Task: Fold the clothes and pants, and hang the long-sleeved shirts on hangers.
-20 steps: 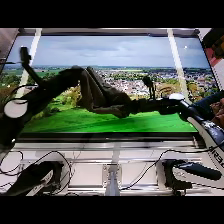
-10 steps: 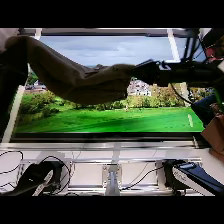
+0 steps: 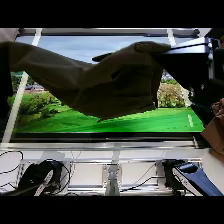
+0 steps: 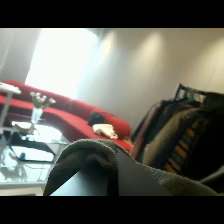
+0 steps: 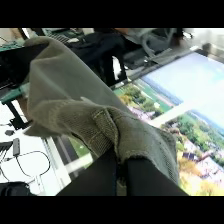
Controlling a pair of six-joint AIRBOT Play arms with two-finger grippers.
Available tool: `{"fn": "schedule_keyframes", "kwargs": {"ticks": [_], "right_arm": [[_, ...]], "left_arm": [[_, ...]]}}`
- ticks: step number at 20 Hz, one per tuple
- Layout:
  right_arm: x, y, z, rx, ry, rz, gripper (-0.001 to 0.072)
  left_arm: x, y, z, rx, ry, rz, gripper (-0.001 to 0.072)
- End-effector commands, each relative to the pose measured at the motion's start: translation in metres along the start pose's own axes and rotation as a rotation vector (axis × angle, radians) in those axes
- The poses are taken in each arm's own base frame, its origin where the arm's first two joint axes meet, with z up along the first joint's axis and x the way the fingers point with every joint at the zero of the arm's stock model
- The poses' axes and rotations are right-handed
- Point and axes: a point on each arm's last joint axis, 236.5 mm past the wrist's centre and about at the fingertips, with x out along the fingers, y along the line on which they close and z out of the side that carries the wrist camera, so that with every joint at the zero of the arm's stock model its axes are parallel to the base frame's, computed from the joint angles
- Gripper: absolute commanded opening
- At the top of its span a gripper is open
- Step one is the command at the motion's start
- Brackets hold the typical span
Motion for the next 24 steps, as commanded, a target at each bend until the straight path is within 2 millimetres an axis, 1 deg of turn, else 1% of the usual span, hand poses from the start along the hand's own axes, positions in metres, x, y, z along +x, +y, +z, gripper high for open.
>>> {"fn": "schedule_keyframes", "kwargs": {"ticks": [1,2,3,4,5,7,9,10,11,13,16,18,19,21,23,24], "right_arm": [[-0.014,0.015,-0.023,0.057,0.097,-0.052,0.0041],[-0.014,0.020,-0.036,0.075,0.149,-0.046,0.0041],[-0.010,0.022,-0.050,0.092,0.197,-0.042,0.0041],[-0.005,0.021,-0.064,0.107,0.235,-0.044,0.0042],[0.002,0.017,-0.080,0.126,0.271,-0.054,0.0041],[0.020,-0.007,-0.112,0.177,0.311,-0.117,0.0042],[0.039,-0.041,-0.140,0.255,0.298,-0.204,0.0042],[0.050,-0.062,-0.150,0.299,0.261,-0.257,0.0042],[0.060,-0.081,-0.153,0.325,0.211,-0.300,0.0043],[0.081,-0.117,-0.153,0.339,0.102,-0.366,0.0043],[0.109,-0.161,-0.155,0.345,0.014,-0.440,0.0043],[0.126,-0.189,-0.166,0.343,-0.016,-0.488,0.0043],[0.133,-0.203,-0.174,0.349,-0.020,-0.511,0.0043],[0.141,-0.232,-0.203,0.382,0.016,-0.563,0.0043],[0.136,-0.261,-0.232,0.471,0.059,-0.619,0.0042],[0.128,-0.275,-0.244,0.526,0.075,-0.650,0.0042]], "left_arm": [[-0.015,-0.037,-0.027,-0.001,0.138,-0.133,0.0005],[-0.018,-0.038,-0.046,0.005,0.217,-0.140,0.0005],[-0.022,-0.030,-0.069,0.028,0.313,-0.117,0.0006],[-0.027,-0.018,-0.090,0.051,0.405,-0.075,0.0005],[-0.033,0.001,-0.112,0.068,0.504,-0.006,0.0005],[-0.044,0.040,-0.142,0.077,0.642,0.147,0.0006],[-0.047,0.076,-0.158,0.068,0.706,0.286,0.0006],[-0.043,0.093,-0.163,0.072,0.713,0.346,0.0007],[-0.035,0.108,-0.168,0.089,0.713,0.382,0.0008],[-0.005,0.129,-0.182,0.109,0.688,0.397,0.0009],[0.037,0.162,-0.221,0.108,0.662,0.410,0.0010],[0.062,0.179,-0.236,0.113,0.603,0.411,0.0011],[0.071,0.185,-0.239,0.117,0.569,0.410,0.0010],[0.082,0.195,-0.252,0.114,0.544,0.414,0.0010],[0.081,0.197,-0.275,0.034,0.581,0.432,0.0010],[0.078,0.196,-0.287,-0.020,0.607,0.440,0.0010]]}}
